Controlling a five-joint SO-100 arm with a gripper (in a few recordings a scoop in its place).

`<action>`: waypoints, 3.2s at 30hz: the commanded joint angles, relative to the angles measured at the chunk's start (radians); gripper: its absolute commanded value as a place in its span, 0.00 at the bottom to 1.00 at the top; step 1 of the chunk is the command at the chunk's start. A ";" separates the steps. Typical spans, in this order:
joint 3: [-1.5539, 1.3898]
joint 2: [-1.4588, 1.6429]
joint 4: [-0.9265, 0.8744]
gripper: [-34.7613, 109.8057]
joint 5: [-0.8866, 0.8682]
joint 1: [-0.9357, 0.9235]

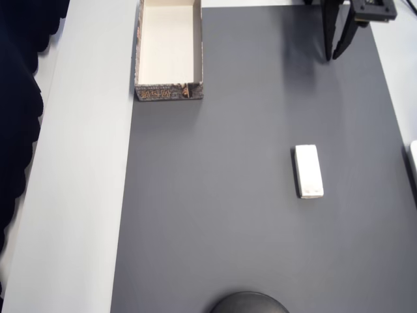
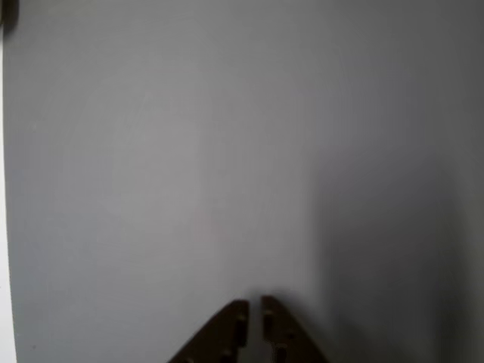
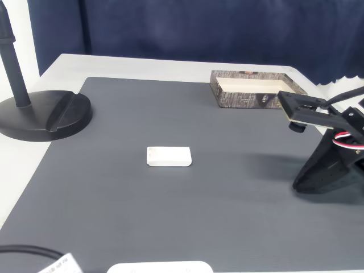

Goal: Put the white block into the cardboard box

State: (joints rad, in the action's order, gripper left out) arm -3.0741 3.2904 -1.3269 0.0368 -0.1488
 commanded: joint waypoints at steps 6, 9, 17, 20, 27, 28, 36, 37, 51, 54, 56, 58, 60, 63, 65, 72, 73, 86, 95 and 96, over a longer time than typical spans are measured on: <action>-0.018 0.034 -0.003 0.23 0.006 0.003; -0.018 0.034 -0.003 0.23 0.006 0.003; -0.018 0.034 -0.003 0.23 0.006 0.003; -0.018 0.034 -0.003 0.23 0.006 0.003; -0.018 0.034 -0.003 0.23 0.006 0.003; -0.018 0.034 -0.003 0.23 0.006 0.002; 0.000 0.032 0.025 0.23 0.021 -0.005; 0.014 0.023 0.028 0.23 0.021 -0.009; 0.311 -0.393 0.058 0.23 -0.067 -0.101; 0.321 -0.460 0.164 0.23 -0.071 -0.100; 0.339 -0.505 0.229 0.23 -0.074 -0.100; 0.370 -0.549 0.268 0.23 -0.074 -0.100; 0.413 -0.595 0.282 0.23 -0.072 -0.103; 0.489 -0.698 0.281 0.23 -0.078 -0.109; 0.545 -0.772 0.279 0.23 -0.080 -0.112; 0.749 -1.005 0.233 0.23 -0.126 -0.152; 0.781 -1.042 0.218 0.23 -0.126 -0.158; 1.091 -1.399 0.224 0.23 -0.199 -0.167; 1.347 -1.611 0.172 0.23 -0.199 -0.169; 1.378 -1.634 0.150 0.23 -0.199 -0.169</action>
State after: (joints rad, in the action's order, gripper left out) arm -1.8592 1.6981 -1.1259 -0.1549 -0.3114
